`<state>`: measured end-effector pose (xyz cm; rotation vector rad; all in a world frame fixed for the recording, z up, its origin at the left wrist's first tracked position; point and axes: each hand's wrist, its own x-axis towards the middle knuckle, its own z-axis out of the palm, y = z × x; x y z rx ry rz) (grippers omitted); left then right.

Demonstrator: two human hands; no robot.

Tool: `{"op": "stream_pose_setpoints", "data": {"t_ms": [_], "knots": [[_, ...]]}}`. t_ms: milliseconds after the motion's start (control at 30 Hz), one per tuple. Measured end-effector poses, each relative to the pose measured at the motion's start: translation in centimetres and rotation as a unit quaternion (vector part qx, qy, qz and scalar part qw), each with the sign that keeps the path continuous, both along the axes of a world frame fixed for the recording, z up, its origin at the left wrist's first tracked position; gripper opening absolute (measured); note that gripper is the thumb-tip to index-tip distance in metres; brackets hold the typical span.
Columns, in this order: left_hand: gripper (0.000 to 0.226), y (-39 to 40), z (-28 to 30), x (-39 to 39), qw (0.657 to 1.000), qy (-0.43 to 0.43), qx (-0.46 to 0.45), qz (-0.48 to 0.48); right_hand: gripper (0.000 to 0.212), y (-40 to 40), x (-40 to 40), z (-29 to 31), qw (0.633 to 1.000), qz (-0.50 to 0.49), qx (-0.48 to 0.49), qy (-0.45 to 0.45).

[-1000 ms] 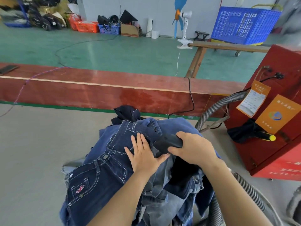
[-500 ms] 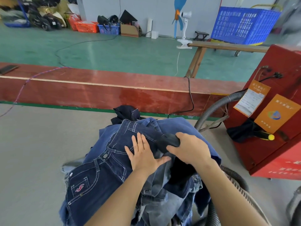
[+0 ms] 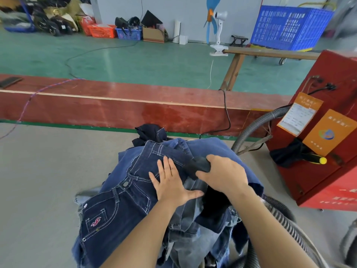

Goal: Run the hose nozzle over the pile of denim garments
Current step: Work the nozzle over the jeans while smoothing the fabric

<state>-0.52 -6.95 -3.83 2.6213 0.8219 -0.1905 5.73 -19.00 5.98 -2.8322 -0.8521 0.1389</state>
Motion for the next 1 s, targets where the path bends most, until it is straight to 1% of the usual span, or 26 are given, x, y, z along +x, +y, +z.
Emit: {"op": "stream_pose_setpoints", "data": {"t_ms": [67, 133, 200, 267, 333, 400, 433, 500, 533, 567, 633, 700, 767, 833, 900, 933, 967, 1000], "knots": [[0.147, 0.1, 0.0, 0.0, 1.000, -0.005, -0.005, -0.003, 0.036, -0.4, 0.7, -0.1, 0.999, -0.039, 0.002, -0.006], [0.148, 0.2, -0.1, 0.0, 1.000, -0.008, -0.012, -0.004, 0.037, -1.4, 1.7, 0.4, 0.995, -0.095, 0.011, -0.033], [0.149, 0.2, -0.1, 0.0, 1.000, -0.007, -0.012, -0.005, 0.035, -2.4, 2.4, 1.3, 0.990, -0.125, 0.049, -0.048], [0.149, 0.1, -0.1, 0.1, 1.000, -0.005, -0.009, -0.001, 0.031, -2.4, 2.4, 1.9, 0.991, -0.102, 0.075, -0.052], [0.149, 0.1, -0.1, 0.3, 1.000, -0.002, -0.006, 0.000, 0.029, -1.3, 1.4, 1.8, 0.996, -0.058, 0.059, -0.042], [0.148, 0.1, -0.2, 0.2, 1.000, -0.006, -0.002, 0.000, 0.029, -0.2, 0.4, 1.1, 0.999, -0.021, 0.029, -0.007], [0.147, 0.2, -0.3, 0.0, 1.000, -0.009, -0.001, -0.002, 0.028, 0.0, 0.2, 0.7, 1.000, -0.012, 0.018, 0.014], [0.141, 0.2, -0.5, -0.1, 1.000, -0.022, -0.005, -0.013, 0.030, -0.4, 0.7, 0.5, 0.999, -0.030, 0.005, 0.039], [0.133, 0.2, -0.5, -0.2, 0.999, -0.039, -0.008, -0.020, 0.030, -0.9, 1.1, 0.7, 0.998, -0.050, 0.007, 0.040], [0.120, 0.4, -0.4, -0.3, 0.997, -0.067, -0.014, -0.022, 0.029, -1.4, 1.6, 1.0, 0.997, -0.069, 0.015, 0.031], [0.083, 1.0, 0.2, -0.6, 0.989, -0.145, -0.013, -0.033, 0.029, -2.3, 2.4, 1.7, 0.993, -0.104, 0.048, -0.009], [0.051, 1.7, 1.1, -1.0, 0.969, -0.243, 0.000, -0.052, 0.029, -2.7, 2.8, 2.4, 0.986, -0.126, 0.103, -0.038], [0.031, 1.8, 2.3, -1.4, 0.944, -0.327, -0.009, -0.038, 0.029, -2.6, 2.7, 2.8, 0.981, -0.128, 0.138, -0.038], [0.029, 2.1, 3.4, -1.9, 0.914, -0.405, -0.015, 0.027, 0.029, -2.1, 2.4, 3.0, 0.980, -0.119, 0.155, -0.028], [0.037, 3.0, 3.8, -2.7, 0.878, -0.473, 0.023, 0.078, 0.030, -1.5, 2.0, 3.1, 0.983, -0.100, 0.155, -0.013], [0.041, 3.5, 3.7, -3.2, 0.869, -0.483, 0.063, 0.087, 0.031, -1.1, 1.8, 3.1, 0.984, -0.090, 0.151, -0.010], [0.042, 4.1, 3.5, -3.7, 0.868, -0.478, 0.101, 0.085, 0.032, -0.8, 1.5, 3.1, 0.986, -0.082, 0.144, -0.013], [0.042, 4.4, 3.3, -4.0, 0.879, -0.453, 0.129, 0.078, 0.032, -0.5, 1.3, 3.1, 0.987, -0.076, 0.138, -0.020]]}}
